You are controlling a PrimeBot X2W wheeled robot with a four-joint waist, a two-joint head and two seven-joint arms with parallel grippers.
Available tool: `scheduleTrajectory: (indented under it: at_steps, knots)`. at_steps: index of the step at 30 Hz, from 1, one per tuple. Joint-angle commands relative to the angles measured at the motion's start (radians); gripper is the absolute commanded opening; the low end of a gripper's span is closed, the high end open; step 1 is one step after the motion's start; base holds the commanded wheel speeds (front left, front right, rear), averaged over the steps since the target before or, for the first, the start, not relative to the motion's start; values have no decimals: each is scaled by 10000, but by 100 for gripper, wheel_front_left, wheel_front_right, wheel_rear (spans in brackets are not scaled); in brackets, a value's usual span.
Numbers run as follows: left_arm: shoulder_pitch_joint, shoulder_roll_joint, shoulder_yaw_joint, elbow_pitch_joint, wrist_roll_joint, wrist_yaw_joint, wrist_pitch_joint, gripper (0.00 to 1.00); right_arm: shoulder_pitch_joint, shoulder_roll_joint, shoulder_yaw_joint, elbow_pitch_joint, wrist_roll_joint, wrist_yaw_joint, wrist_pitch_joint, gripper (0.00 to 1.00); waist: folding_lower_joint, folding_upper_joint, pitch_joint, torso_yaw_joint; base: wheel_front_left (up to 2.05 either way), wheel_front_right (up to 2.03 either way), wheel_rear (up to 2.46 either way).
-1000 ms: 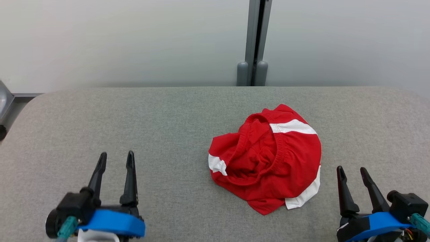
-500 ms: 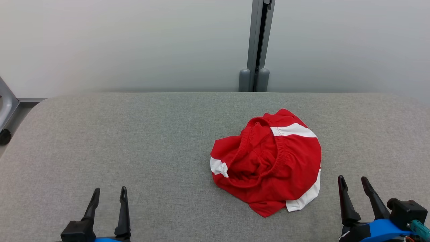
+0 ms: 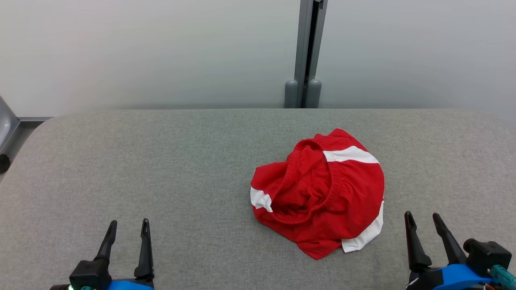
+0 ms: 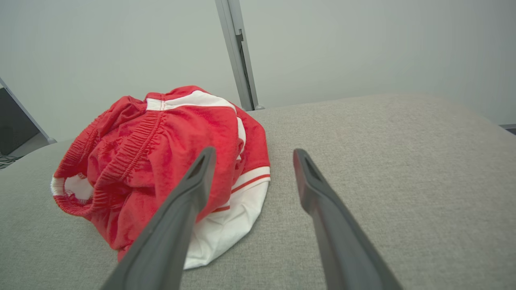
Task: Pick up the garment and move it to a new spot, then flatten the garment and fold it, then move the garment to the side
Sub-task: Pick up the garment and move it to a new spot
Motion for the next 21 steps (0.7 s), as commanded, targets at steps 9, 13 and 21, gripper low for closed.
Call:
scheduleTrajectory:
  at_steps: [9,13,21]
  knots:
    - [-1257,16,-548,-419,159,-456,696,100,-202,-51,119,-21,56,5,-9,100,0,1,270,-232,0,0,0]
    - [-2192,-122,-1130,-867,279,-740,1535,100,-296,-52,269,-31,91,5,-13,100,0,1,500,-509,0,0,0]
    - [-3793,-930,-2561,-1237,-499,-1189,3947,100,-576,-51,645,-36,250,5,-122,100,0,1,1202,-1366,0,0,0]
